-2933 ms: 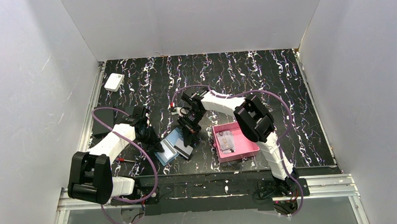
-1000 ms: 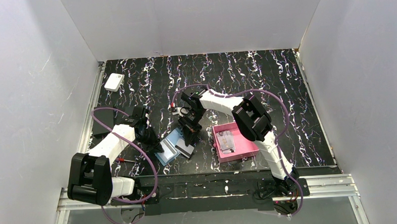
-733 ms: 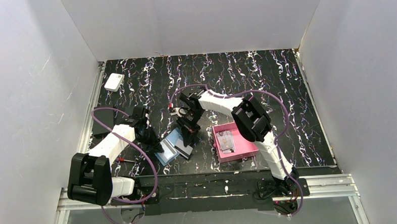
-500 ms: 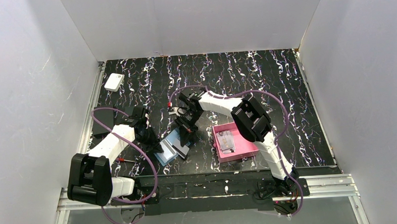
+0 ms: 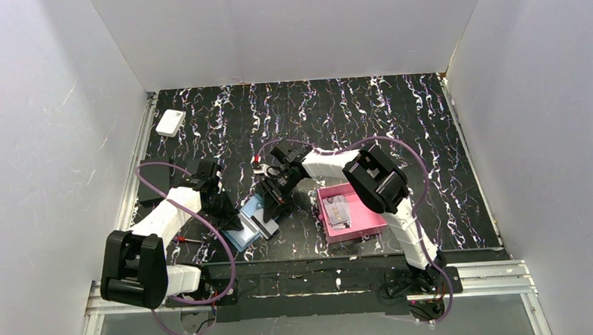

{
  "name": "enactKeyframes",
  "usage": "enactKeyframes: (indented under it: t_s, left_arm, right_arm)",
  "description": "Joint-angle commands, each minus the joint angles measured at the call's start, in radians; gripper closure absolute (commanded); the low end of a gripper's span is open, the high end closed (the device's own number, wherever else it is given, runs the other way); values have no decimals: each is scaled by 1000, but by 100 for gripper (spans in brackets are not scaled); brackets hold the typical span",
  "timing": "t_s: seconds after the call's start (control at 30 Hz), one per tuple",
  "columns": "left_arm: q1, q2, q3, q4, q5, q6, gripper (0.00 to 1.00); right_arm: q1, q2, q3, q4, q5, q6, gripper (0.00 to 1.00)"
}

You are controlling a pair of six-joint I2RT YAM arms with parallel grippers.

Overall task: Put the credit cards into the card holder
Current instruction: Insert the credit card into the card holder.

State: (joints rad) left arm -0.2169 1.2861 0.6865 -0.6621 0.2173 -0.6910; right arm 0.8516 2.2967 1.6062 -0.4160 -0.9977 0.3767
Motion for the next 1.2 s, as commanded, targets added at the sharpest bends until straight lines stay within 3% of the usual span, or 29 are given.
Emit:
enactKeyframes:
  t_s: [0.0,0.1,0.23,0.37,0.5,0.63,0.73,0.8,0.93,1.17]
  left_arm:
    - [4,-8,-30,-30,-51,15,90]
    - [5,-6,-30,-28,-49,15,90]
    - [5,-14,-30,-30,-50,15,90]
    - [4,-26,-20,-43,-56,16,89]
    - [5,-14,-7,-62,-70,13,87]
    - [6,-26,14,-81,-76,10,77]
    - [9,-103,24,-85,-98,-9,64]
    - [19,-157,44,-103,-103,-21,55]
    - [58,-188,82,-184,-90,-32,39]
    - [157,-204,-69,-41,70,-65,32]
  right_arm:
    - [15,-76,-55,187,-15,109,73]
    - [28,-80,-68,215,-7,130,75]
    - [29,-85,-49,142,57,99,98]
    - [22,-98,30,-43,140,-38,99]
    - [15,-118,73,-113,190,-120,99]
    - [16,-165,-20,89,198,-5,99]
    - [17,-215,-156,380,225,153,99]
    - [17,-230,-192,484,262,190,99]
    - [17,-223,-228,614,298,266,99]
    - [17,-183,-259,721,356,340,99]
